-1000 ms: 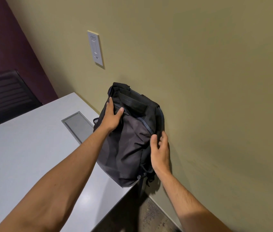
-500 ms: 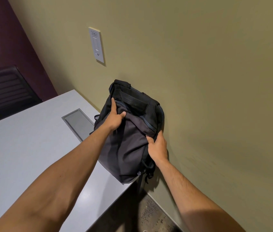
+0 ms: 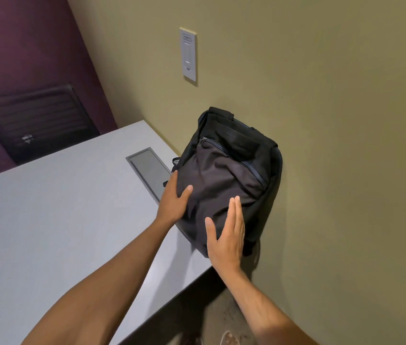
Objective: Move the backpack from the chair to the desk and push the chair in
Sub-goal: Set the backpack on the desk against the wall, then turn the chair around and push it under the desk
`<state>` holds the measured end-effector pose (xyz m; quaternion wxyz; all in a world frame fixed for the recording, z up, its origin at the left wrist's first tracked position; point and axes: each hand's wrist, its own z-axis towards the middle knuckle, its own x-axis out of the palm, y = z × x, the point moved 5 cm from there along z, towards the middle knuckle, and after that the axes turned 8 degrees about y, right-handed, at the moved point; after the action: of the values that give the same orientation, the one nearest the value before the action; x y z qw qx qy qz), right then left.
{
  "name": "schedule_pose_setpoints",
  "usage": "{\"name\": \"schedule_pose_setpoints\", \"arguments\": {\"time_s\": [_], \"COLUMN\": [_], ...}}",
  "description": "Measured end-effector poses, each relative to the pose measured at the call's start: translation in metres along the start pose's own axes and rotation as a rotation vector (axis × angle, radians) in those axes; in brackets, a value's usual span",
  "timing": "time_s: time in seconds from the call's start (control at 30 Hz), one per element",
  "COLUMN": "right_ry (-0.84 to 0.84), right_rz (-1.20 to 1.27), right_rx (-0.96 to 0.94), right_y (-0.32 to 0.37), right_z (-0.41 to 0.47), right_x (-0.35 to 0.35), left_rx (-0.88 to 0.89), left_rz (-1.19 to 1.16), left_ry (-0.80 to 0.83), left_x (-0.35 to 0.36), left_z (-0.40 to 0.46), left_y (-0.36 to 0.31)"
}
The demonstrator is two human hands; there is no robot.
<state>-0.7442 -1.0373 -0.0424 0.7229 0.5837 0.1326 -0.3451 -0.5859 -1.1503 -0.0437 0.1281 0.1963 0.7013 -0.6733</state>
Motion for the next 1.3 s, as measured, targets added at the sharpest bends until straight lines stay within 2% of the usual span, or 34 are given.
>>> {"name": "schedule_pose_setpoints", "arguments": {"time_s": [0.1, 0.2, 0.4, 0.6, 0.8, 1.03, 1.3], "right_ry": [0.180, 0.288, 0.504, 0.698, 0.890, 1.061, 1.239], "right_rz": [-0.017, -0.078, -0.188, -0.213, -0.229, -0.203, -0.117], "right_rx": [-0.015, -0.033, -0.107, -0.274, -0.459, -0.707, -0.957], "right_y": [0.004, 0.008, 0.026, 0.059, 0.085, 0.116, 0.160], "right_z": [-0.004, -0.001, 0.005, 0.008, -0.009, -0.055, -0.162], "right_x": [0.028, 0.050, 0.089, 0.125, 0.153, 0.178, 0.176], "left_rx": [-0.006, -0.119, -0.207, -0.359, -0.551, -0.778, -0.946], "left_rz": [0.055, 0.127, 0.214, 0.317, 0.345, 0.328, 0.271], "left_ry": [-0.062, -0.108, -0.199, -0.282, -0.458, -0.673, -0.927], "left_x": [-0.014, -0.027, -0.061, -0.096, -0.115, -0.116, -0.100], "left_z": [-0.029, -0.048, -0.086, -0.123, -0.181, -0.280, -0.415], "left_y": [0.023, 0.046, 0.079, 0.105, 0.120, 0.119, 0.109]}}
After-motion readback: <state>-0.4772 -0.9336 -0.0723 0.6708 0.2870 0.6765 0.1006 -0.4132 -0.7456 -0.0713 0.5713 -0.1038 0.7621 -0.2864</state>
